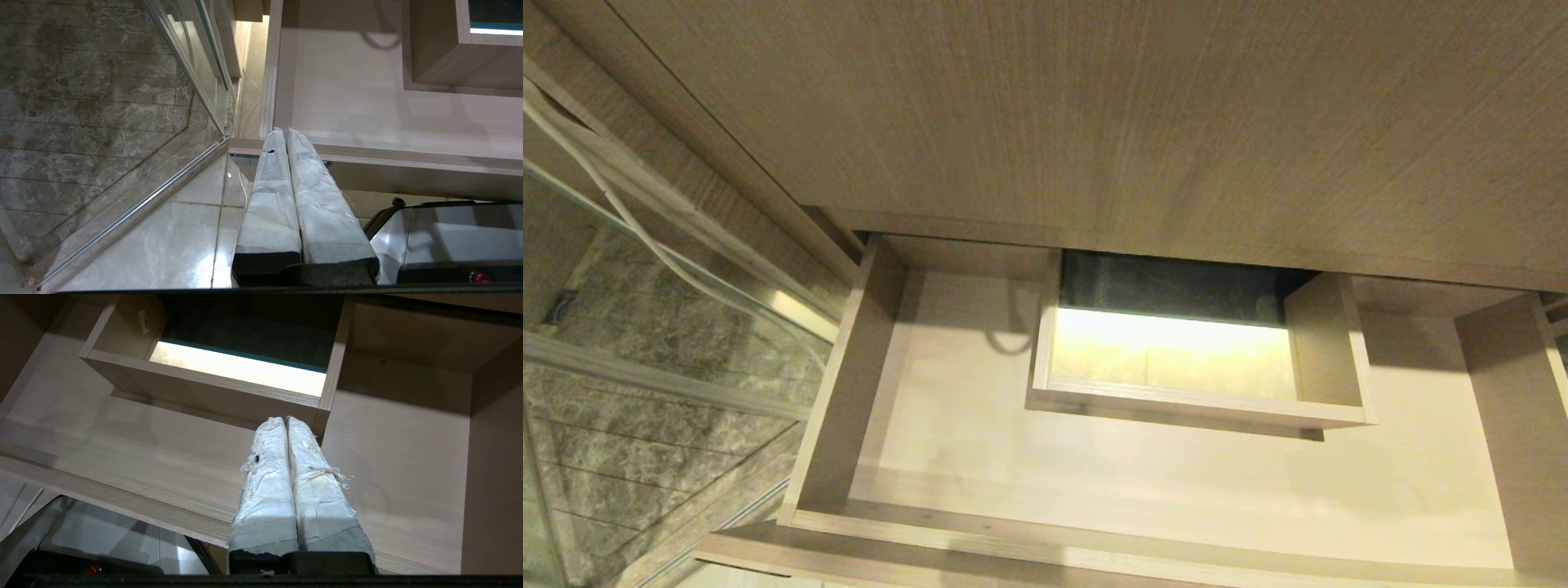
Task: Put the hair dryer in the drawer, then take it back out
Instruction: Pick up the hairdryer
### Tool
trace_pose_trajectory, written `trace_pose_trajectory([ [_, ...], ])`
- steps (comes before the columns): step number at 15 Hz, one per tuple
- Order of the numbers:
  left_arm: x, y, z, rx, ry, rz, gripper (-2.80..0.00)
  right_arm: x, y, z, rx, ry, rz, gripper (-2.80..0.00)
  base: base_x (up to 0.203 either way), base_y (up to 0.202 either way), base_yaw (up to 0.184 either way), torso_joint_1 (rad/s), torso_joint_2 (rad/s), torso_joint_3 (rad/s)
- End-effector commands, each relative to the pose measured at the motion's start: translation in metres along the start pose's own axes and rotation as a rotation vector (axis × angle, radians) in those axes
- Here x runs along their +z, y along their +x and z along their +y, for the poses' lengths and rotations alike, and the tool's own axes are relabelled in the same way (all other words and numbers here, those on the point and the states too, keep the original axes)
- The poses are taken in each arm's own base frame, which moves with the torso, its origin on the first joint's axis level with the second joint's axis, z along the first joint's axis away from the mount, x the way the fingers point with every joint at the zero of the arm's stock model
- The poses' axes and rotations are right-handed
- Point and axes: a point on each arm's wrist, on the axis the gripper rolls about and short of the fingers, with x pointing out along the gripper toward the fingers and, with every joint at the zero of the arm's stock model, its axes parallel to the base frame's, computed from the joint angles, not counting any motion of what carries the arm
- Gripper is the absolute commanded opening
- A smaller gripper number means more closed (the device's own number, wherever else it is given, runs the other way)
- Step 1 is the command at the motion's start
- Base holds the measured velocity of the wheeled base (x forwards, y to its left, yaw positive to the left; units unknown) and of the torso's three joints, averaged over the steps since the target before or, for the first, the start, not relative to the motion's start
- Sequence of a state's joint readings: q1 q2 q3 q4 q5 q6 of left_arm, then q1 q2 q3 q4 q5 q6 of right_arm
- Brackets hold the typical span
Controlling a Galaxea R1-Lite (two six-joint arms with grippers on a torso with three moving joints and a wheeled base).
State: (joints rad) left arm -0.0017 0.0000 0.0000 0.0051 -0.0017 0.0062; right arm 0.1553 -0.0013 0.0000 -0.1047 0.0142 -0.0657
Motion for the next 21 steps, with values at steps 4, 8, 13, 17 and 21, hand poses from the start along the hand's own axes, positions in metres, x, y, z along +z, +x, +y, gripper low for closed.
trace_pose_trajectory([
  [4, -0.0002, 0.0001, 0.0, 0.0, -0.006, -0.001, -2.8, -0.0119, -0.0009, 0.0008, 0.001, -0.002, 0.001, -2.8, 0.0, 0.0, 0.0, 0.0, 0.0, 0.0],
  [8, -0.0002, 0.0001, 0.0, 0.0, -0.006, -0.001, -2.8, -0.0118, -0.0009, 0.0009, 0.005, -0.002, 0.0, -2.8, 0.0, 0.0, 0.0, 0.0, 0.0, 0.0],
  [13, -0.0002, 0.0001, 0.0, 0.0, -0.006, -0.001, -2.8, -0.0116, -0.0009, 0.0008, 0.005, 0.001, -0.002, -2.8, 0.0, 0.0, 0.0, 0.0, 0.0, 0.0],
  [17, -0.0002, 0.0001, 0.0, 0.0, -0.006, -0.001, -2.8, -0.0118, -0.0009, 0.0008, 0.005, 0.002, 0.0, -2.8, 0.004, 0.008, -0.147, 0.003, 0.0, 0.0],
  [21, -0.0002, 0.0001, 0.0, 0.0, -0.006, -0.001, -2.8, -0.0119, -0.0009, 0.0008, 0.004, 0.001, 0.001, -2.8, 0.003, 0.005, -0.141, 0.003, 0.0, 0.002],
])
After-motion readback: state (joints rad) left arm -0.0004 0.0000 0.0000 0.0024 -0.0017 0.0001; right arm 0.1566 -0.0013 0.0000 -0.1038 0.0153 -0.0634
